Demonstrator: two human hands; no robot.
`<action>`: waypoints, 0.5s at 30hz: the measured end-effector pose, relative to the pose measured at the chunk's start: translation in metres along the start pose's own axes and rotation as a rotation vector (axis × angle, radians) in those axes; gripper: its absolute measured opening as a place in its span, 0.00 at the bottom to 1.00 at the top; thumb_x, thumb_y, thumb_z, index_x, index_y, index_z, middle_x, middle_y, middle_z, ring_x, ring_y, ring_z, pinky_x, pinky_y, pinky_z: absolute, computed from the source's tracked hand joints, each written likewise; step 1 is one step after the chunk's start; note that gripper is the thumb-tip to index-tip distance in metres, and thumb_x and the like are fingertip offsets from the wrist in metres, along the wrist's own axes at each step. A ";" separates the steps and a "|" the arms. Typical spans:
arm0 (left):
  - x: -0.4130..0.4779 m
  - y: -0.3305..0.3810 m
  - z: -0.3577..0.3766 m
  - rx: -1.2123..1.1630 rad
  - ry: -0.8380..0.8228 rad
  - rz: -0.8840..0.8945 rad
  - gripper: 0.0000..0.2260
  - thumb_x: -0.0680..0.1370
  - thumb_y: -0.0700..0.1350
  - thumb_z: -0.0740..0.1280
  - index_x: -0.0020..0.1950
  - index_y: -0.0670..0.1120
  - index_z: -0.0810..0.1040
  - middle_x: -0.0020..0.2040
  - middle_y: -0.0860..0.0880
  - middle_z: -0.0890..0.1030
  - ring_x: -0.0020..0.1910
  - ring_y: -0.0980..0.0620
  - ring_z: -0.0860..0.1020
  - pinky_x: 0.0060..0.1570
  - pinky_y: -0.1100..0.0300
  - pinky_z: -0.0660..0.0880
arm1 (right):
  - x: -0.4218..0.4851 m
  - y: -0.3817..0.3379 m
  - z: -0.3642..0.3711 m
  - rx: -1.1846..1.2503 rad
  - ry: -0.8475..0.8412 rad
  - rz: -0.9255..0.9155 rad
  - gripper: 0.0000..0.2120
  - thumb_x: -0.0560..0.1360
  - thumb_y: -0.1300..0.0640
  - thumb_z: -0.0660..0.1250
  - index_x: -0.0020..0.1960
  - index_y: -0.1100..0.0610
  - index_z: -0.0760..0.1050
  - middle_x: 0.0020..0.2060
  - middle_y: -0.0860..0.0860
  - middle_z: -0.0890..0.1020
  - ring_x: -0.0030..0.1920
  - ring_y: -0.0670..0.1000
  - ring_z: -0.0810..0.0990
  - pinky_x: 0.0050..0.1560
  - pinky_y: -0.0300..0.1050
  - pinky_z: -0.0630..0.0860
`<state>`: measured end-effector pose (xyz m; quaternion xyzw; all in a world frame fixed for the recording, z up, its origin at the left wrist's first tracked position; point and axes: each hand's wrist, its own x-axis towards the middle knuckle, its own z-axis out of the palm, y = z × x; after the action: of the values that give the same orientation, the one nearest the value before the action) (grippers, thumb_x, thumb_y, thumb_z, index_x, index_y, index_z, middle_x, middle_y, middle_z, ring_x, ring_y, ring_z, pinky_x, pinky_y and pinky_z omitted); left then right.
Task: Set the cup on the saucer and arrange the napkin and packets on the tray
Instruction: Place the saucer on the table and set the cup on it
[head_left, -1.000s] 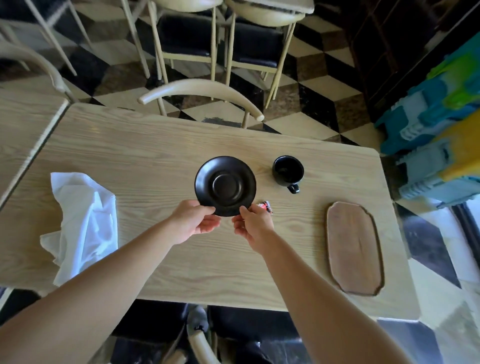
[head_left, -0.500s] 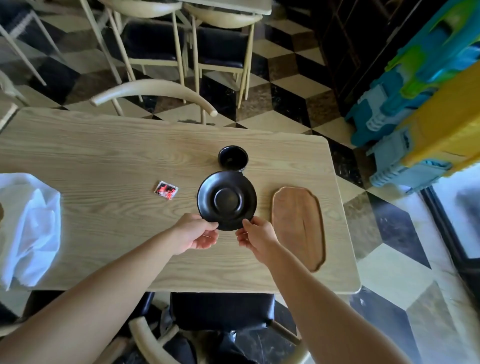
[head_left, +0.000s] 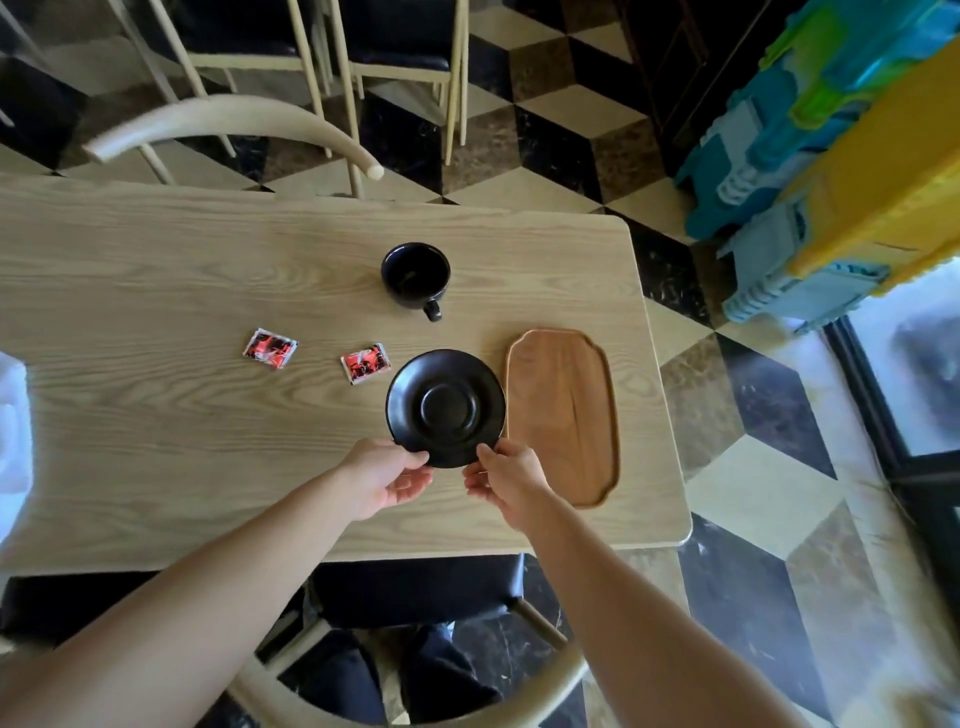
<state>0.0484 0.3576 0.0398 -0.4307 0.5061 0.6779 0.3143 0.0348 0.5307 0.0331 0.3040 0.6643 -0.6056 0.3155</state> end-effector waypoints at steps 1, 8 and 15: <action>0.004 -0.003 0.000 -0.006 -0.006 -0.011 0.06 0.76 0.32 0.68 0.51 0.39 0.76 0.40 0.43 0.81 0.36 0.49 0.80 0.29 0.61 0.79 | 0.003 0.004 -0.001 0.002 -0.002 0.010 0.08 0.81 0.60 0.61 0.45 0.61 0.76 0.31 0.56 0.79 0.27 0.51 0.78 0.31 0.44 0.78; 0.032 -0.020 -0.001 0.013 -0.006 -0.073 0.07 0.75 0.32 0.69 0.51 0.39 0.77 0.37 0.44 0.83 0.33 0.50 0.82 0.30 0.59 0.80 | 0.023 0.024 -0.005 -0.007 0.012 0.072 0.09 0.80 0.60 0.62 0.42 0.60 0.75 0.30 0.56 0.80 0.27 0.51 0.79 0.31 0.44 0.79; 0.048 -0.024 -0.006 0.140 0.022 -0.095 0.05 0.75 0.39 0.71 0.50 0.43 0.78 0.38 0.47 0.87 0.38 0.49 0.84 0.34 0.57 0.78 | 0.038 0.029 -0.003 -0.004 -0.001 0.109 0.08 0.81 0.60 0.62 0.45 0.62 0.76 0.31 0.57 0.80 0.28 0.52 0.80 0.33 0.46 0.79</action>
<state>0.0497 0.3583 -0.0137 -0.4384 0.5347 0.6204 0.3700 0.0340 0.5370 -0.0146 0.3389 0.6480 -0.5861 0.3489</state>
